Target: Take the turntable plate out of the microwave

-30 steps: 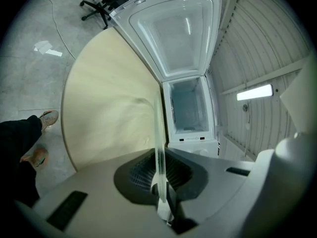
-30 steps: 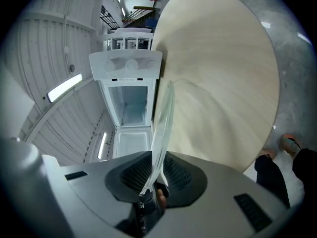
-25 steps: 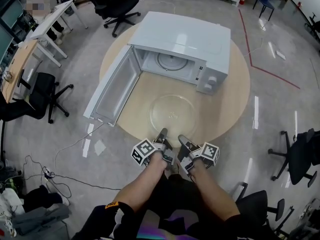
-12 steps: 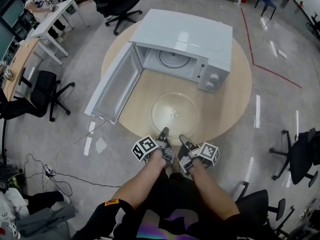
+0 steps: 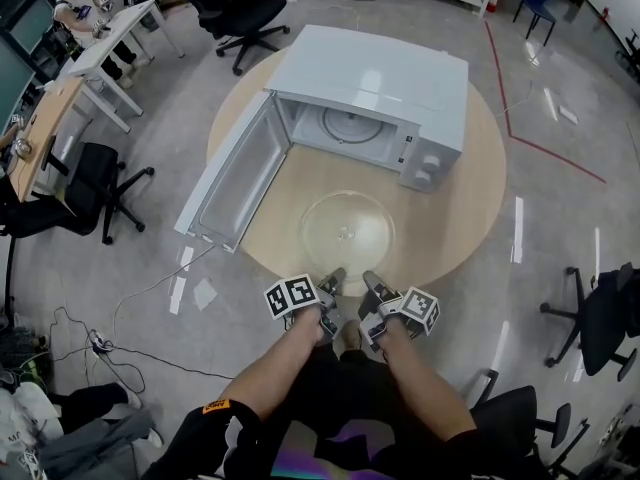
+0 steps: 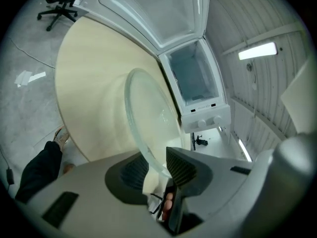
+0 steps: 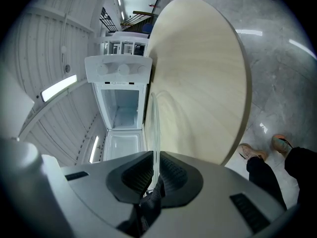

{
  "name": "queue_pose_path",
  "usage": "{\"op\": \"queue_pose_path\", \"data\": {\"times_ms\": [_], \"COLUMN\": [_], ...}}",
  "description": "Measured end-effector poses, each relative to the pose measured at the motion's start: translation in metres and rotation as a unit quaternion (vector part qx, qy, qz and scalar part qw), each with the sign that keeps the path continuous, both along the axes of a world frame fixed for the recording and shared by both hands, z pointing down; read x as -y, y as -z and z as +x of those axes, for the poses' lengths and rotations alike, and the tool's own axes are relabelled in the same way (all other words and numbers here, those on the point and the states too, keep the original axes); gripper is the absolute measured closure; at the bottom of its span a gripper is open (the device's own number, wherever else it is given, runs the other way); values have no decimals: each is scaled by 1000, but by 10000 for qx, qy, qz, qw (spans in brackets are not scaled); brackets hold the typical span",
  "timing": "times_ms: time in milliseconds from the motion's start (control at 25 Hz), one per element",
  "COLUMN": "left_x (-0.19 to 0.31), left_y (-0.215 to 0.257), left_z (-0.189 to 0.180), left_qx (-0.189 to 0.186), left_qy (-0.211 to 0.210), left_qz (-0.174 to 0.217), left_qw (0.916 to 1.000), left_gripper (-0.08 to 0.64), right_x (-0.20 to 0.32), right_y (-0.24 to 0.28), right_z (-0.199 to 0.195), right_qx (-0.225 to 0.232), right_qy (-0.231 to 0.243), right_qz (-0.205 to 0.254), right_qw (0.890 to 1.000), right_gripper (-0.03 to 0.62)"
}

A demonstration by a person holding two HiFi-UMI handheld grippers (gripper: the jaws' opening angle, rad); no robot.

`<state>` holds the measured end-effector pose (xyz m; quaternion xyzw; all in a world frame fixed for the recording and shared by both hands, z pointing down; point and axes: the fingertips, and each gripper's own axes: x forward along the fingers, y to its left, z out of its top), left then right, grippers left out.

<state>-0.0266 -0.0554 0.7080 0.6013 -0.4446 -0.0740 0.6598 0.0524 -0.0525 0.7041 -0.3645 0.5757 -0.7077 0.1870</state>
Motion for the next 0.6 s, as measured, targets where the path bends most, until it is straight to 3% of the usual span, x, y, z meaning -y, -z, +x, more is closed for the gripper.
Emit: {"op": "queue_pose_path", "data": {"times_ms": [400,600], "left_x": [-17,-21], "left_y": [-1,1], "left_z": [9,18], "left_qx": [-12,-10], "left_qy": [-828,-1551], "left_qz": [-158,-26], "left_qw": [9964,9879], "left_gripper": [410,405], "right_x": [6,12], "right_y": [-6,-8], "right_z": [3,8], "right_qx": [-210,-354], "right_qy": [-52,-133], "right_qz": [-60,-36], "right_qw": [9997,9993], "right_gripper": [540,549]}}
